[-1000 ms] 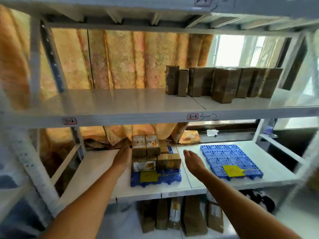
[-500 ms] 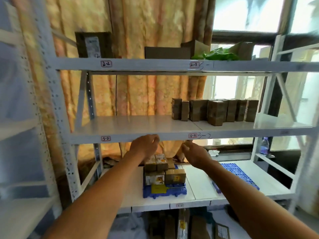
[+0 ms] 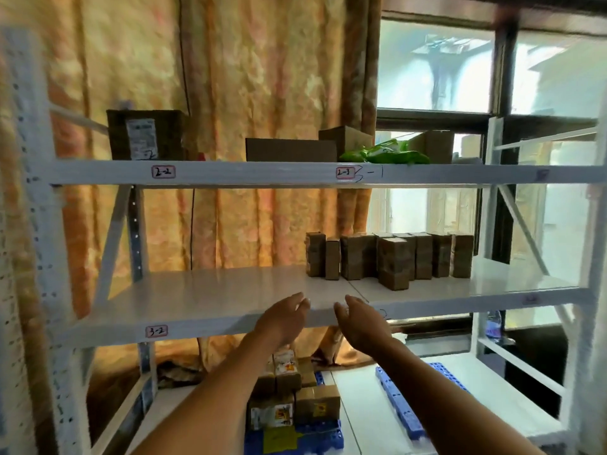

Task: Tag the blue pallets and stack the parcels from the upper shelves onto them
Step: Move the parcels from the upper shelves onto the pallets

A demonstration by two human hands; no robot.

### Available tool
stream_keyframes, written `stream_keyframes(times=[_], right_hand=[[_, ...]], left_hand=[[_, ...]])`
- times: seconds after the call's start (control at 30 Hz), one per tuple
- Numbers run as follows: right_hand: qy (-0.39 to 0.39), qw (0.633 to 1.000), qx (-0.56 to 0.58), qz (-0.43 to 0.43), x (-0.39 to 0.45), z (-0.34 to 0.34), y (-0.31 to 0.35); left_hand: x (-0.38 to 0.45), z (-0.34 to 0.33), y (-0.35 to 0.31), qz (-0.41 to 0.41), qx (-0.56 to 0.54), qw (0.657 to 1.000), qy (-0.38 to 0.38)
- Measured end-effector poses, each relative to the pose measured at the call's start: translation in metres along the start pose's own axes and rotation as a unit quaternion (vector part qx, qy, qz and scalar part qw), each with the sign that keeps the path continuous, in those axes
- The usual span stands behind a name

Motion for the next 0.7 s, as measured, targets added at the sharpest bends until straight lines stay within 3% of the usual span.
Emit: stream_keyframes(times=[0.27, 0.43, 0.57, 0.7], right_hand=[[-0.049, 0.997, 0.047, -0.019, 0.146, -0.035, -0.027], [-0.027, 0.986, 0.157, -0.055, 0.229, -0.063, -0.044], [-0.074, 0.976, 0.184, -0.086, 0.264, -0.084, -0.055], [-0.066, 0.984, 0.141, -0.092, 0.280, -0.103, -0.061]], left_hand=[[0.151, -0.036, 0.027, 0.083, -0.009, 0.996, -0.012], [0.245, -0.044, 0.041, 0.177, -0.184, 0.966, -0.041], [0.295, -0.042, 0.049, 0.131, -0.301, 0.944, -0.041], [0.321, -0.052, 0.057, 0.068, -0.347, 0.935, -0.004]])
Point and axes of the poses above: each hand's wrist, its own x-axis towards the middle knuckle, its own z-axis out of the back of the hand, y = z × x, the point moved 3 cm from there along x, towards the middle knuckle, and after that the axes turned 4 degrees about x, right-handed, at the moved point
